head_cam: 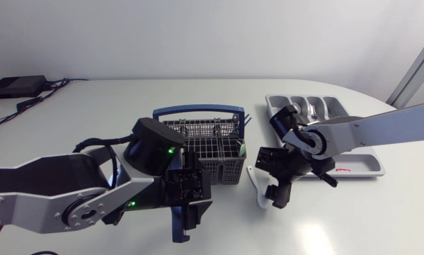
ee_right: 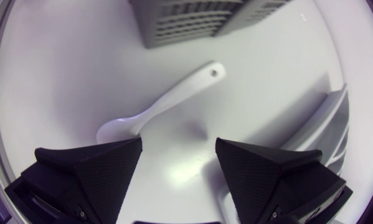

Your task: Unload the cutlery basket into the drawer organizer.

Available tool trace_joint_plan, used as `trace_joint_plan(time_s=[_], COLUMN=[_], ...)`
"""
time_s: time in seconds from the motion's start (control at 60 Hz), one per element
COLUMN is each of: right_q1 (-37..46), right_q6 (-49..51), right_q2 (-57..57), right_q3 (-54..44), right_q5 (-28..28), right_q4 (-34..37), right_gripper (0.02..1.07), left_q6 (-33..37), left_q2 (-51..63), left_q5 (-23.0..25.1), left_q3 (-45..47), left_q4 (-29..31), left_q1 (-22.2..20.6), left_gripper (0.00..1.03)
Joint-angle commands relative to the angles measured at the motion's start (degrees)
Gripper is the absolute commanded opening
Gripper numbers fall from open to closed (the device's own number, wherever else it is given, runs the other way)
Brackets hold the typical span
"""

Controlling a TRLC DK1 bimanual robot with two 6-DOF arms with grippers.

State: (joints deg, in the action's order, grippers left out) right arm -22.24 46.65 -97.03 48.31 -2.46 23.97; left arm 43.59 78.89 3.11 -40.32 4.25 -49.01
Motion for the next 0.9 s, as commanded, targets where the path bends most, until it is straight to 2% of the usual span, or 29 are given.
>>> trace_joint_plan(time_s=[0.0, 0.2, 0.317, 0.467, 0.683, 0.883], right_q1=[-2.99, -5.53, -2.37, 4.49, 4.31, 3.34], right_q6=[-1.21, -1.30, 6.70, 19.79, 33.33, 41.76], right_q2=[1.23, 4.75, 8.44, 6.59, 6.33, 2.82], right_q3=[-2.00, -1.38, -2.79, -2.61, -4.02, 0.82], right_q5=[-2.81, -6.68, -8.44, -10.02, -10.55, -10.81], right_q4=[2.58, 6.36, 5.92, 3.63, 2.14, 5.83], right_gripper=[0.87, 0.88, 0.90, 0.95, 0.95, 0.94], left_q6=[1.23, 1.32, 1.67, 1.67, 1.76, 2.11], left_q2=[0.65, 0.74, 0.56, 0.21, -0.85, -1.29], left_q5=[0.49, 0.58, 0.66, 0.66, 0.66, 0.84], left_q3=[1.47, 1.82, 2.17, 2.35, 2.43, 3.05], left_q4=[0.06, -0.03, 0.06, 0.14, 0.67, 1.55], left_q1=[1.03, 1.47, 2.61, 2.78, 2.87, 2.87], left_gripper=[0.78, 0.78, 0.78, 0.78, 0.78, 0.82])
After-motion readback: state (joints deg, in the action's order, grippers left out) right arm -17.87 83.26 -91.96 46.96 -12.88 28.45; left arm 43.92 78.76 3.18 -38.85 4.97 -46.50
